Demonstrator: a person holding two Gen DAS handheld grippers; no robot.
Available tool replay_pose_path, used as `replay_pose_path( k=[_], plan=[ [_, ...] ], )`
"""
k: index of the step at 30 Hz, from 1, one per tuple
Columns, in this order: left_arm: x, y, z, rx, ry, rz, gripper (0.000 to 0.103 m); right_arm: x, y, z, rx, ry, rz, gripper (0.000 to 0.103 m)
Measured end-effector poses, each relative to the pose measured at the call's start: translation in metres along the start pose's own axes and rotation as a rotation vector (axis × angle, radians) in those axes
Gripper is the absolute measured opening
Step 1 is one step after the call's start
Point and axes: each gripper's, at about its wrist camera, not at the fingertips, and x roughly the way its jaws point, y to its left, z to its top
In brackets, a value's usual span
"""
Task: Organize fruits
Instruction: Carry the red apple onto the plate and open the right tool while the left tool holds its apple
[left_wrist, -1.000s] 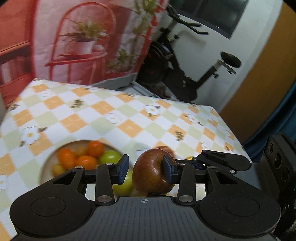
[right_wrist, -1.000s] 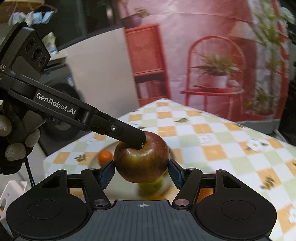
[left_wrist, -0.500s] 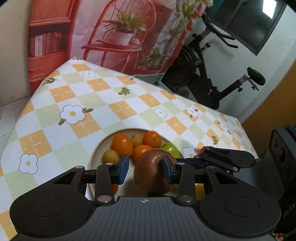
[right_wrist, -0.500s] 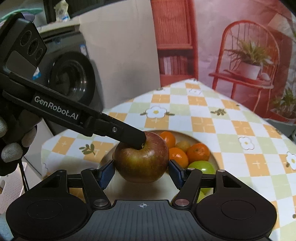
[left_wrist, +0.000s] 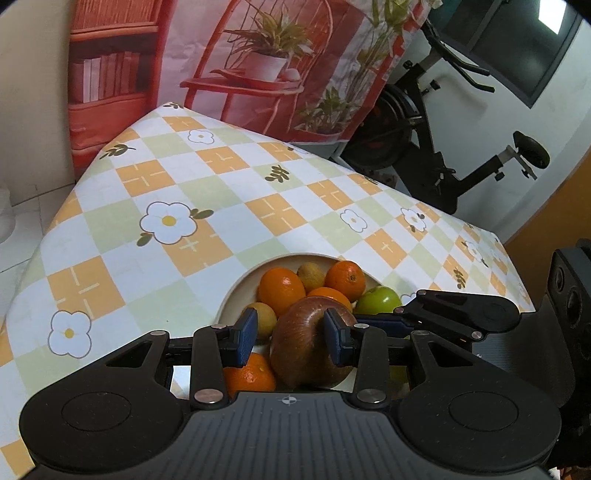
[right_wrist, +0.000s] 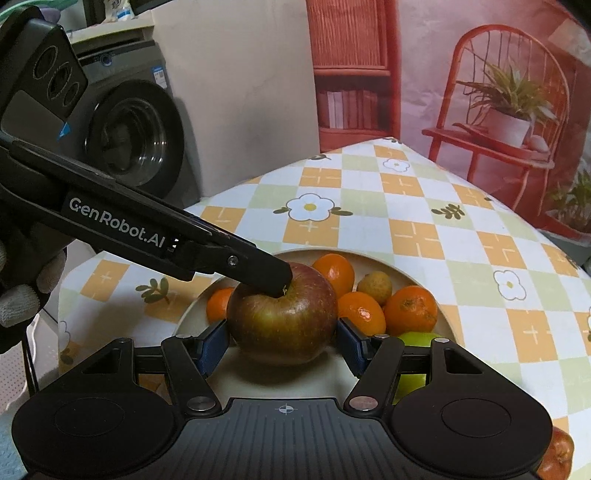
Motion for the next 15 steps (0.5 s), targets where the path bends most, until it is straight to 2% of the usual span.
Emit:
replay_pose_path(
  k=[15],
  plan=[
    [0.002, -0.012, -0.001, 0.045, -0.004, 0.062, 0.044, -0.003, 0.003, -0.001, -0.002, 0.019, -0.019, 0.06]
  ],
)
